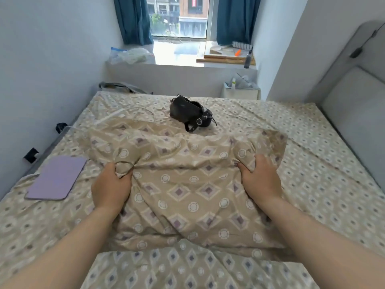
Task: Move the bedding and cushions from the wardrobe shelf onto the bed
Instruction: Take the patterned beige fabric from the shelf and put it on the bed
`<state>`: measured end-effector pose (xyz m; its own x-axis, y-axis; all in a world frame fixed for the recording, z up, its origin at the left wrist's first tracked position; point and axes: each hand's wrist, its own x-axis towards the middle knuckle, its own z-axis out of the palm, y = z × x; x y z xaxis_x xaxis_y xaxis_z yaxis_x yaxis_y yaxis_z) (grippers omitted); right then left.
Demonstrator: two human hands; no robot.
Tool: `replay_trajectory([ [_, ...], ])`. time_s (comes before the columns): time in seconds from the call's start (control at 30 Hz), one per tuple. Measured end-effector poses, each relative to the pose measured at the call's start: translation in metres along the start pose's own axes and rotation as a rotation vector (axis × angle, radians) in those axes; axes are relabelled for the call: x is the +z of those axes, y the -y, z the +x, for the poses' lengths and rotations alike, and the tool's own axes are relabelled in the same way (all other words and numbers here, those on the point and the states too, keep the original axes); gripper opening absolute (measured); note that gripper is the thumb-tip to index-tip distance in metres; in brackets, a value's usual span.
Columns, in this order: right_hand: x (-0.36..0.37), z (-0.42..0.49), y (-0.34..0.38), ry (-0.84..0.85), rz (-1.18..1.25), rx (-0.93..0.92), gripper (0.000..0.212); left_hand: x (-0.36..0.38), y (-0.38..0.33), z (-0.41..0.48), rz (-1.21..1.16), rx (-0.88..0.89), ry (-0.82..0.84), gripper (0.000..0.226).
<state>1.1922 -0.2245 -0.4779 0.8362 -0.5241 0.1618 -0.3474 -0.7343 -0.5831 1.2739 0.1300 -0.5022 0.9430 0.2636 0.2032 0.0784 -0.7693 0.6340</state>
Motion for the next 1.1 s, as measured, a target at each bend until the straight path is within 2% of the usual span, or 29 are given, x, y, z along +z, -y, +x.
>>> replay_trajectory([
  [0.3,0.141,-0.029,-0.12,0.116,-0.038,0.155,0.044,0.144,0.105,-0.037,0.049,-0.041,0.131,0.032],
  [0.43,0.178,-0.04,-0.15,0.146,-0.032,0.167,0.043,0.179,0.135,-0.05,0.07,-0.077,0.171,0.035],
  [0.57,0.201,-0.048,-0.169,0.174,-0.032,0.206,0.057,0.205,0.152,-0.052,0.094,-0.046,0.193,0.038],
  [0.6,0.204,-0.05,-0.173,0.174,-0.055,0.214,0.062,0.209,0.156,-0.052,0.081,-0.054,0.208,0.043],
  [0.67,0.212,-0.054,-0.18,0.205,-0.177,0.25,0.077,0.213,0.166,-0.05,0.072,-0.15,0.258,0.071],
  [0.73,0.215,-0.06,-0.187,0.287,-0.314,0.312,0.088,0.215,0.174,-0.051,0.204,-0.172,0.341,0.097],
  [0.83,0.219,-0.064,-0.192,0.417,-0.349,0.345,0.09,0.215,0.182,-0.049,0.449,-0.055,0.47,0.099],
  [0.97,0.205,-0.057,-0.178,0.47,-0.36,0.362,0.09,0.199,0.168,-0.038,0.477,-0.071,0.567,0.103],
  [1.1,0.175,-0.04,-0.124,0.482,-0.28,0.283,0.082,0.162,0.126,-0.022,0.435,-0.007,0.546,0.094],
])
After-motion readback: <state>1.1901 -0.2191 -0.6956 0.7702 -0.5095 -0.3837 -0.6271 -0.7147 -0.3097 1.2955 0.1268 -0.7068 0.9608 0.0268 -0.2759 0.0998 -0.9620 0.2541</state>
